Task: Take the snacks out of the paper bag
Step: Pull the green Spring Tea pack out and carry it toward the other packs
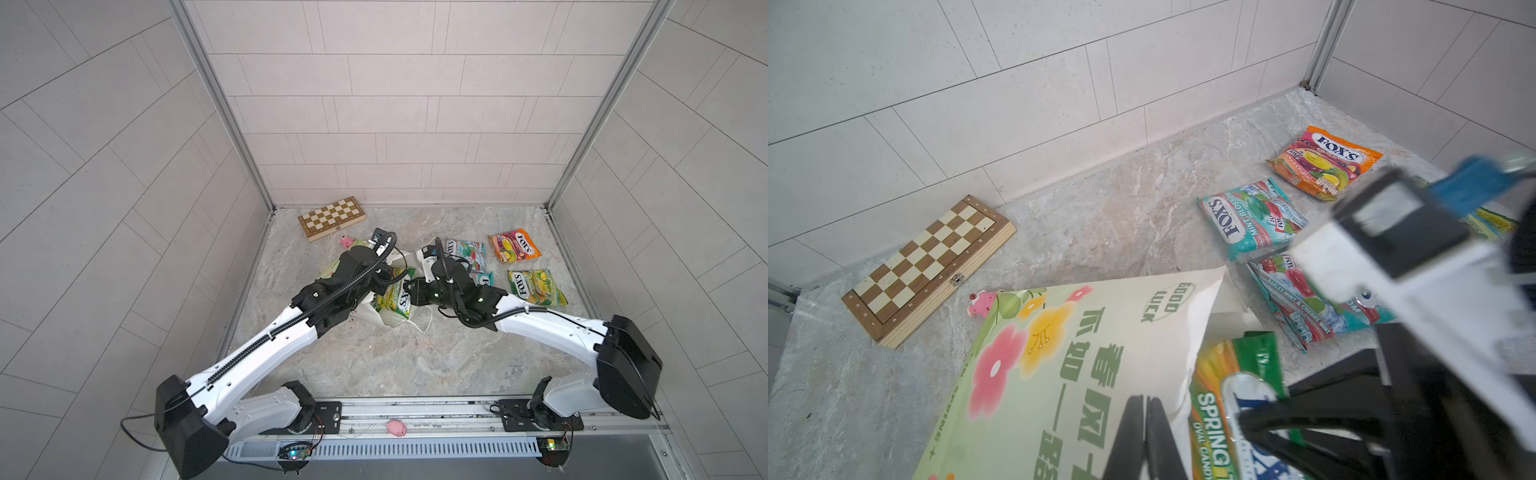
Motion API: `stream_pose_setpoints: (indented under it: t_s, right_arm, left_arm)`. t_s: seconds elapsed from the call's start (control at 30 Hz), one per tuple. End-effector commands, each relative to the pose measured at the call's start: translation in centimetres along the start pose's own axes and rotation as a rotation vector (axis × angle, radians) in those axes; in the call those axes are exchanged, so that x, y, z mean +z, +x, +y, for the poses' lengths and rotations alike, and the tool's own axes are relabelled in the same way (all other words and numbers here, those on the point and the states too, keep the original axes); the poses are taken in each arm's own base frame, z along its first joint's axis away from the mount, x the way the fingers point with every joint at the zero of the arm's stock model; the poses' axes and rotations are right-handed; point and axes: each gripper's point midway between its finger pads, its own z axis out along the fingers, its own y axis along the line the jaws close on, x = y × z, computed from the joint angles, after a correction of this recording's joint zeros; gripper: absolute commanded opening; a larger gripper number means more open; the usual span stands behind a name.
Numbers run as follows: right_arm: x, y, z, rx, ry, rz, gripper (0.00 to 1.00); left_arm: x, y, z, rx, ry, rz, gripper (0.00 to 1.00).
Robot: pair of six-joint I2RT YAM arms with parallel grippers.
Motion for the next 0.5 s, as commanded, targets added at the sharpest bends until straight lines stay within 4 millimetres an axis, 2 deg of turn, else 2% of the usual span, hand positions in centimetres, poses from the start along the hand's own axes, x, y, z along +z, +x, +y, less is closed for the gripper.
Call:
stream_pose_setpoints:
  t_s: [0.0, 0.27, 0.47]
  right_arm:
    - [-3.5, -1.8, -0.1, -0.106, 0.031, -0.06, 0.0]
    - [-10.3, -4.5, -1.9, -0.189, 0.127, -0.126, 0.0]
    - [-14.9, -6.9, -3.6, -0.253, 0.268, -0.234, 0.0]
  left_arm:
    - [-0.1, 0.0, 0.9, 0.0, -0.054, 0.012, 0.0]
    - [-0.3, 0.2, 1.7, 0.001, -0.096, 0.018, 0.0]
    - [-0.2, 0.2, 1.8, 0.003, -0.1, 0.023, 0.0]
